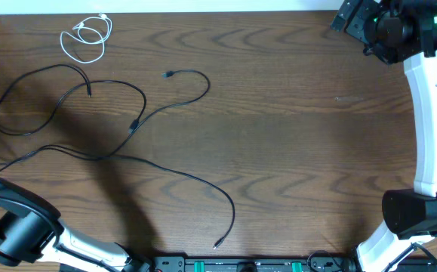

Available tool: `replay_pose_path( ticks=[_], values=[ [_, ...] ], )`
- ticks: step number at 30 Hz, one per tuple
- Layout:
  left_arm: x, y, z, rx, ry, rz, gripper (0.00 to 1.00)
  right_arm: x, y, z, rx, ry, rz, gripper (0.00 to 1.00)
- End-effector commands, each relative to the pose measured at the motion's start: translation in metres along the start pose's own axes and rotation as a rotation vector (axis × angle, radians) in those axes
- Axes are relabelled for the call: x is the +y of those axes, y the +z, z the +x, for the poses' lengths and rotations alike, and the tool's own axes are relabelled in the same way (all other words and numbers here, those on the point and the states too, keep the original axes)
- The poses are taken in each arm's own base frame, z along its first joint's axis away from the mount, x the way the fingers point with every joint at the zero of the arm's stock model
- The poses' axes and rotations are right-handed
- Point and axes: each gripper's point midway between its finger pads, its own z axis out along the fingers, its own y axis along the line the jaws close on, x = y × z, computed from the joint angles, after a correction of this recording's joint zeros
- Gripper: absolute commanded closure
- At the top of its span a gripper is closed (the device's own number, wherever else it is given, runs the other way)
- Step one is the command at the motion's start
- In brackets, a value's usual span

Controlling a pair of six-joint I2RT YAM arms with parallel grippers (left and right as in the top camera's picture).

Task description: Untangle cables

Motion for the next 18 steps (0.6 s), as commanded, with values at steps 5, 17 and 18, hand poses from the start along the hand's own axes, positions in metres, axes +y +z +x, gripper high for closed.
replay_pose_path(
  ticks=[5, 17, 18],
  values=[
    [-0.003, 0.015, -0.004, -0.028, 0.044, -0.029, 0.06, -0.002, 0.002, -0.001, -0.006, -0.013, 0.014, 0.01],
    [-0.097, -0.105, 0.013, 0.134, 0.044, 0.750, 0.06, -0.003, 0.002, 0.004, 0.014, -0.019, 0.023, 0.01],
    [-0.111, -0.129, 0.023, 0.184, 0.065, 0.875, 0.06, -0.003, 0.002, 0.005, 0.016, -0.019, 0.025, 0.01]
  ],
)
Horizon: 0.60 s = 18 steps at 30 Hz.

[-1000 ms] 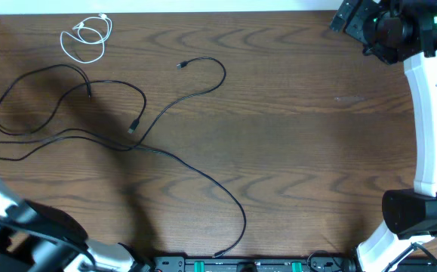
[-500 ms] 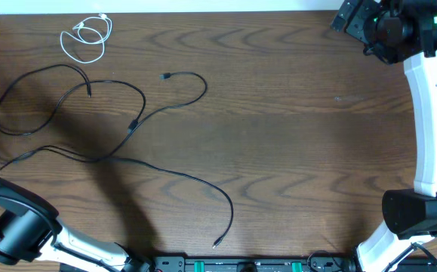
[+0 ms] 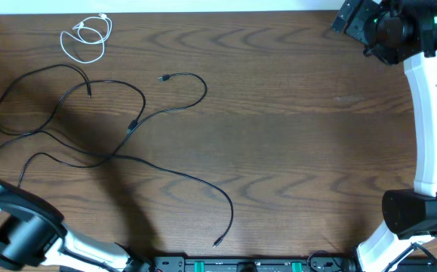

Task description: Untangle cables

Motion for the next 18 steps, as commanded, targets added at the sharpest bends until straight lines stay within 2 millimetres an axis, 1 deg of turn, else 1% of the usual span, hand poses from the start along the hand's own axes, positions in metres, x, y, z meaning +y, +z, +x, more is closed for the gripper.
replay_pose_path(
  ticks=[1, 3, 4, 5, 7, 9, 14, 18],
  values=[
    [-0.099, -0.075, 0.034, 0.161, 0.061, 0.559, 0.06, -0.001, 0.002, 0.003, 0.008, -0.018, 0.016, 0.01],
    [-0.131, -0.099, 0.063, 0.272, 0.098, 0.712, 0.14, -0.001, 0.002, 0.005, 0.014, -0.021, 0.017, 0.01],
    [-0.143, -0.108, 0.080, 0.329, 0.123, 0.748, 0.15, 0.000, 0.002, 0.007, 0.019, -0.024, 0.018, 0.01],
    [-0.152, -0.112, 0.097, 0.368, 0.153, 0.755, 0.17, 0.000, 0.002, 0.008, 0.021, -0.026, 0.018, 0.01],
    [-0.171, -0.123, 0.128, 0.402, 0.285, 0.786, 0.18, 0.003, 0.002, 0.010, 0.025, -0.043, 0.014, 0.01],
    [-0.189, -0.132, 0.162, 0.397, 0.473, 0.795, 0.18, 0.006, 0.002, 0.012, 0.028, -0.072, 0.009, 0.01],
    [-0.217, -0.137, 0.228, 0.324, 0.848, 0.698, 0.18, 0.011, 0.002, 0.017, 0.041, -0.114, 0.001, 0.01],
    [-0.237, -0.149, 0.289, 0.336, 1.115, 0.744, 0.18, 0.014, 0.001, 0.021, 0.048, -0.129, -0.003, 0.01]
  ],
)
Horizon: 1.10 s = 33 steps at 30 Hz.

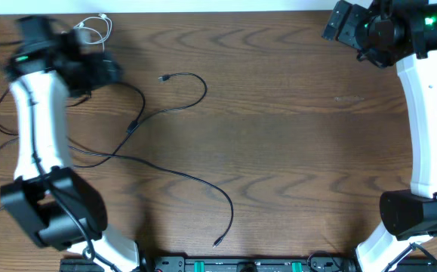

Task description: Untangle cables

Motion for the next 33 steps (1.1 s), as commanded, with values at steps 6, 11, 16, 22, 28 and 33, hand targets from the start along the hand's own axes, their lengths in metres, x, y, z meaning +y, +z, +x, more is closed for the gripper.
replay_pose_path(
  ticks=[6, 11, 16, 22, 28, 33],
  values=[
    [-0.050, 0.074, 0.032, 0.146, 0.325, 0.004, 0.18, 0.004, 0.002, 0.005, 0.011, -0.039, 0.001, 0.01],
    [-0.066, 0.109, 0.049, 0.207, 0.366, 0.025, 0.20, 0.005, 0.002, 0.006, 0.015, -0.042, 0.000, 0.01],
    [-0.077, 0.132, 0.072, 0.283, 0.388, 0.041, 0.27, 0.005, 0.002, 0.006, 0.015, -0.041, -0.001, 0.01],
    [-0.088, 0.137, 0.091, 0.344, 0.532, 0.069, 0.26, 0.005, 0.002, 0.006, 0.015, -0.041, -0.002, 0.01],
    [-0.088, 0.136, 0.097, 0.364, 0.591, 0.079, 0.26, 0.005, 0.002, 0.006, 0.015, -0.041, -0.002, 0.01],
    [-0.084, 0.142, 0.102, 0.371, 0.606, 0.080, 0.26, 0.007, 0.002, 0.005, 0.009, -0.041, -0.006, 0.01]
  ],
)
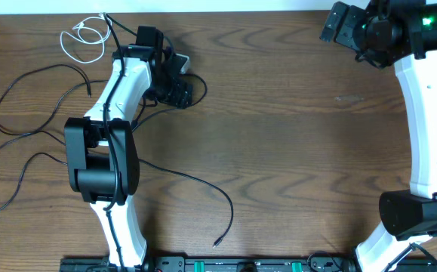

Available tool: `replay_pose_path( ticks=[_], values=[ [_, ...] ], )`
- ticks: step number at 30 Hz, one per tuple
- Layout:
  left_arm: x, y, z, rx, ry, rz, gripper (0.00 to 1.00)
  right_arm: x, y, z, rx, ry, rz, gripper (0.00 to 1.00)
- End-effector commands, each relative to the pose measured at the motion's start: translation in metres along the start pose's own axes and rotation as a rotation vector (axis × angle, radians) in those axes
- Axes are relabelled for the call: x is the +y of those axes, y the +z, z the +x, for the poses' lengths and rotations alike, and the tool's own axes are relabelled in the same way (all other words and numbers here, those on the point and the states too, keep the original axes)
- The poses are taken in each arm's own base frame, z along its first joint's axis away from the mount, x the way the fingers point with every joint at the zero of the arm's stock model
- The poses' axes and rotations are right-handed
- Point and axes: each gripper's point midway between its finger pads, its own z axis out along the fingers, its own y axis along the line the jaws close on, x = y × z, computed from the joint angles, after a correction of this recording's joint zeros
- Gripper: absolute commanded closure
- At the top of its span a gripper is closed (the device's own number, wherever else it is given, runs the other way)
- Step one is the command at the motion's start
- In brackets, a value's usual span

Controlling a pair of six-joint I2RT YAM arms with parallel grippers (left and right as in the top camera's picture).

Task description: Untangle cables

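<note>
Black cables lie tangled across the left half of the table, with loops at the far left and one free plug near the front edge. A small white cable is coiled at the back left. My left gripper sits over the black loop and plug end behind the tangle and hides them. The overhead view does not show whether its jaws are open or shut. My right gripper hangs at the back right, far from any cable, and its jaw state is unclear.
The left arm stretches from its base across the tangle. The right arm runs along the right edge. The dark wooden table carries nothing else.
My left gripper was blurred near the white coil at the back left. Now it is further right, over the black loop with the plug end. A strand at the far left has shifted. The right arm is nearly unchanged.
The left arm was first low at the front left corner, with a black strand running toward it. That strand then lay bent nearer the left edge. Later the arm stood over the back left, and now its gripper is on the loop behind the tangle.
</note>
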Motion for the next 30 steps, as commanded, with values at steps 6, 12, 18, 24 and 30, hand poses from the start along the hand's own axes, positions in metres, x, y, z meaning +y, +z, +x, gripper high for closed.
replay_pose_path(
  ticks=[6, 12, 18, 24, 30],
  values=[
    [0.002, 0.023, 0.019, 0.067, 0.022, 0.016, 0.26, 0.010, 0.002, 0.003, 0.011, -0.024, -0.032, 0.01],
    [0.001, 0.035, 0.032, 0.118, 0.004, 0.034, 0.43, 0.010, 0.002, 0.003, 0.011, -0.024, -0.032, 0.01],
    [-0.001, 0.035, 0.039, 0.143, -0.003, 0.040, 0.83, 0.010, 0.002, 0.004, 0.015, -0.025, -0.030, 0.01],
    [-0.013, 0.018, 0.065, 0.253, -0.087, 0.067, 0.93, 0.010, 0.002, 0.004, 0.012, -0.024, -0.030, 0.01],
    [-0.026, -0.011, 0.073, 0.271, -0.200, 0.074, 0.93, 0.010, 0.002, 0.003, 0.009, -0.024, -0.033, 0.01]
  ],
)
